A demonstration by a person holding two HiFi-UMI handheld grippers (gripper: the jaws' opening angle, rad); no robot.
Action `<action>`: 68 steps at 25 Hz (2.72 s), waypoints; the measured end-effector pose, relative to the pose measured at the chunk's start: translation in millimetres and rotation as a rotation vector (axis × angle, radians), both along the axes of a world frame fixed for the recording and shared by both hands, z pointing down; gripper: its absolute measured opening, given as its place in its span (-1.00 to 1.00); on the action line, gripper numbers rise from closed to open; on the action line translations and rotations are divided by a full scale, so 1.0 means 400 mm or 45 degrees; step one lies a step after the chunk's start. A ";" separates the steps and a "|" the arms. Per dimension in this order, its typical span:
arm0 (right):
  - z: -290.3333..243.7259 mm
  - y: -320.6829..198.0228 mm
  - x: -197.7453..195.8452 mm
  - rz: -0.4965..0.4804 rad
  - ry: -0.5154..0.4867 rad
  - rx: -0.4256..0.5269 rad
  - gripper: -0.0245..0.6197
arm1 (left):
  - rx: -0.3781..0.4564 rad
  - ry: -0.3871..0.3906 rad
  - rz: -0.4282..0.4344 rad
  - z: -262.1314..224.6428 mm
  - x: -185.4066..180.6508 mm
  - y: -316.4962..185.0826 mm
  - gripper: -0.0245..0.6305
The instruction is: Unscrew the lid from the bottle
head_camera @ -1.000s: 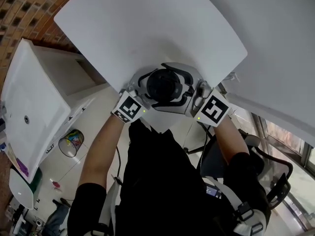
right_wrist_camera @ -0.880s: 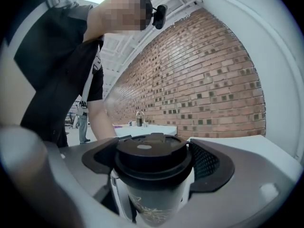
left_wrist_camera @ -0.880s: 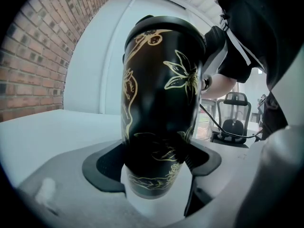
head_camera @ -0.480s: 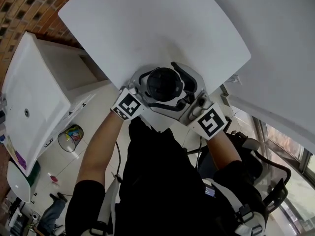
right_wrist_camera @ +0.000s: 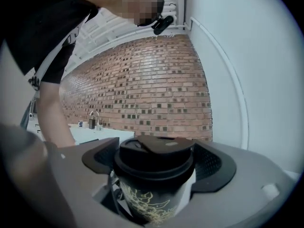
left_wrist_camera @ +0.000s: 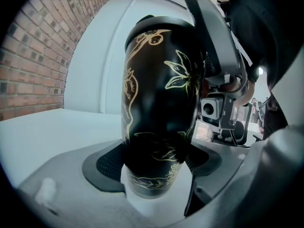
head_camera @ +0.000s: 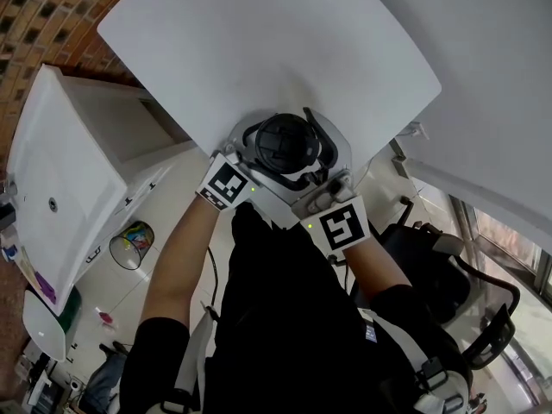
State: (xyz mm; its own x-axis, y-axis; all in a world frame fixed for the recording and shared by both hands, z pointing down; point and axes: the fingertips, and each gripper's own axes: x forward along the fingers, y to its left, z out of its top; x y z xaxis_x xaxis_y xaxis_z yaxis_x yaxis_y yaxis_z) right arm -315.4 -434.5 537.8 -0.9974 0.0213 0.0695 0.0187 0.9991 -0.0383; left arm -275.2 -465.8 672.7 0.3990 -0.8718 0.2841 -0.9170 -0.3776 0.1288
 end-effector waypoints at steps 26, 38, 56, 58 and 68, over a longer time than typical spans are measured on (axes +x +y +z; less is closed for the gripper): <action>0.010 0.037 0.018 -0.705 0.091 -0.076 0.52 | -0.004 0.003 0.003 0.001 0.008 -0.001 0.25; -0.028 -0.012 0.016 -0.144 -0.052 -0.105 0.62 | -0.006 0.002 0.004 0.002 0.007 0.000 0.25; 0.013 0.015 -0.001 -0.164 0.053 0.002 0.53 | -0.005 0.004 0.006 0.001 0.008 -0.001 0.25; 0.016 0.021 0.002 -0.275 0.066 -0.001 0.55 | -0.005 0.005 0.004 0.002 0.008 -0.001 0.25; -0.011 0.033 0.009 -0.662 0.073 -0.122 0.55 | -0.007 0.003 0.008 0.001 0.011 -0.004 0.25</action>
State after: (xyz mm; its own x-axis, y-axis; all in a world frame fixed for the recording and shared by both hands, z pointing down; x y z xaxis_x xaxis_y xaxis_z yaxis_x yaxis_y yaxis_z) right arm -312.0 -421.2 533.4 -0.8481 0.5209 0.0970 0.5059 0.8504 -0.1443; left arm -270.9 -467.4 673.1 0.4048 -0.8679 0.2881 -0.9144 -0.3824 0.1327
